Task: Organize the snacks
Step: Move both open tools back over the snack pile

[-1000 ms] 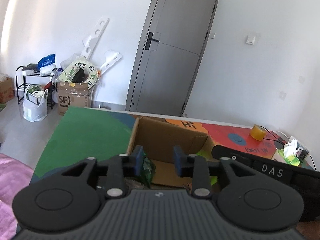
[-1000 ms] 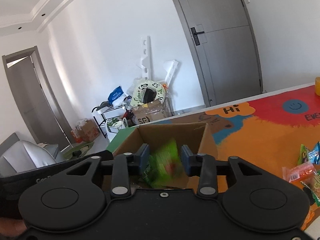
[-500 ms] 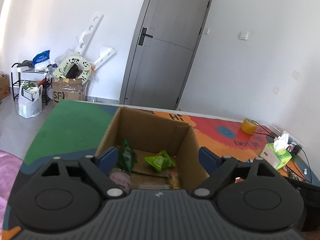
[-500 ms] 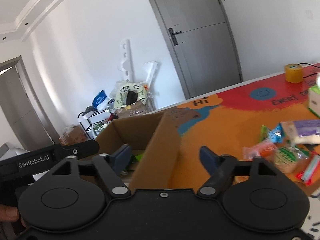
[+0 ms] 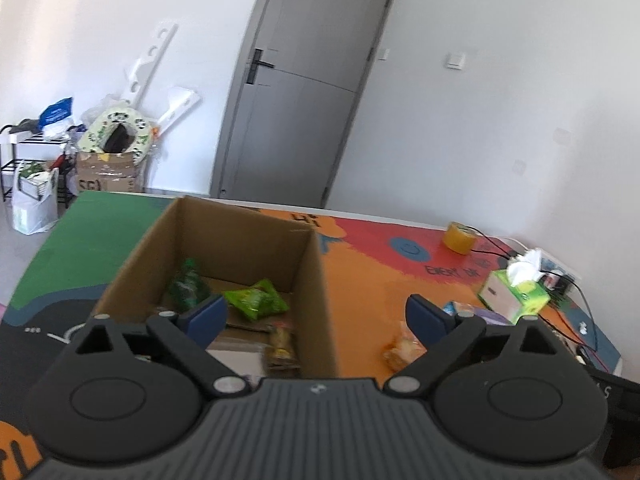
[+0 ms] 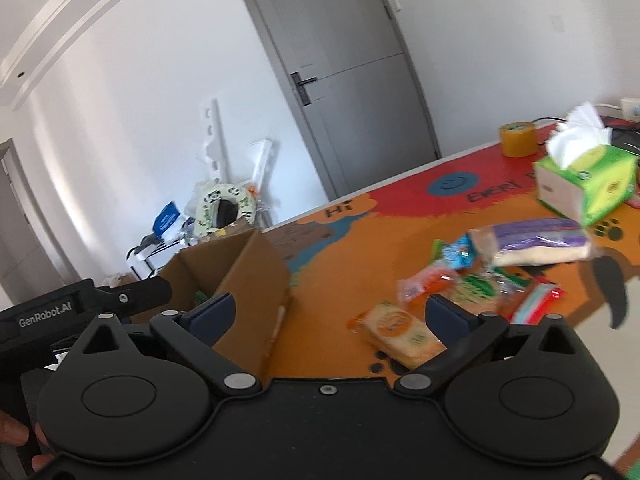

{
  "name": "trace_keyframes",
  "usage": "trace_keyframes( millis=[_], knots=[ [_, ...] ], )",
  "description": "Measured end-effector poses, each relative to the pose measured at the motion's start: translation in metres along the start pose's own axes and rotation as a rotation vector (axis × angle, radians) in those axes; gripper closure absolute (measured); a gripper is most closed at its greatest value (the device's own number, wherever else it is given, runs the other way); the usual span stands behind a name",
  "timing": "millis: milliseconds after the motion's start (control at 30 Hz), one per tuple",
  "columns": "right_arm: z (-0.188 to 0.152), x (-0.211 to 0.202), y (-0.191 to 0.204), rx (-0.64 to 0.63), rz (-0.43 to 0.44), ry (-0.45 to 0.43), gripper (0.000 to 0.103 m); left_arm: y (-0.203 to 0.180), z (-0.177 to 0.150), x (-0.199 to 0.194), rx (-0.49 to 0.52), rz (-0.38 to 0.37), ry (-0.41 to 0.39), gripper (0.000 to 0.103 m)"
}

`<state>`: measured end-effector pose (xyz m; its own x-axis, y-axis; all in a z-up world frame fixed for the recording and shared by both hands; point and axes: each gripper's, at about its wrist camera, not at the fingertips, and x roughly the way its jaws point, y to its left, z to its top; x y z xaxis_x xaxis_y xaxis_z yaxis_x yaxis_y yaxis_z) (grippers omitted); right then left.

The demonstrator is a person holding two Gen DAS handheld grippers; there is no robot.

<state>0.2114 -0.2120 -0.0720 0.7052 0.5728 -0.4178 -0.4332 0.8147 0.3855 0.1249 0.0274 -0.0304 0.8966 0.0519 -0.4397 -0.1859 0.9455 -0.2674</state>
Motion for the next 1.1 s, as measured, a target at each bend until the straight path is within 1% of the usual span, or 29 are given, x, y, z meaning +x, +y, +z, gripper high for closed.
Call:
trace_keyframes(
  millis=[233, 500, 633, 933, 1100],
  knots=[
    [-0.002, -0.019, -0.028, 0.03, -0.044, -0.022, 0.0, -0.024, -0.008, 0.003, 0.022, -0.027, 0.006, 0.007],
    [-0.003, -0.034, -0.051, 0.05, -0.08, -0.039, 0.0, -0.048, -0.014, 0.011, 0.036, -0.068, 0.027, 0.007],
    [-0.004, -0.036, -0.062, 0.067, -0.1, -0.034, 0.0, -0.055, -0.017, 0.016, 0.027, -0.095, 0.043, 0.007],
    [-0.008, -0.038, -0.085, 0.093, -0.12, -0.029, 0.0, -0.075, -0.024, 0.026, 0.073, -0.131, 0.053, 0.008],
    [-0.009, -0.038, -0.098, 0.11, -0.129, -0.026, 0.001, -0.083, -0.029, 0.036, 0.077, -0.144, 0.072, 0.009]
  ],
)
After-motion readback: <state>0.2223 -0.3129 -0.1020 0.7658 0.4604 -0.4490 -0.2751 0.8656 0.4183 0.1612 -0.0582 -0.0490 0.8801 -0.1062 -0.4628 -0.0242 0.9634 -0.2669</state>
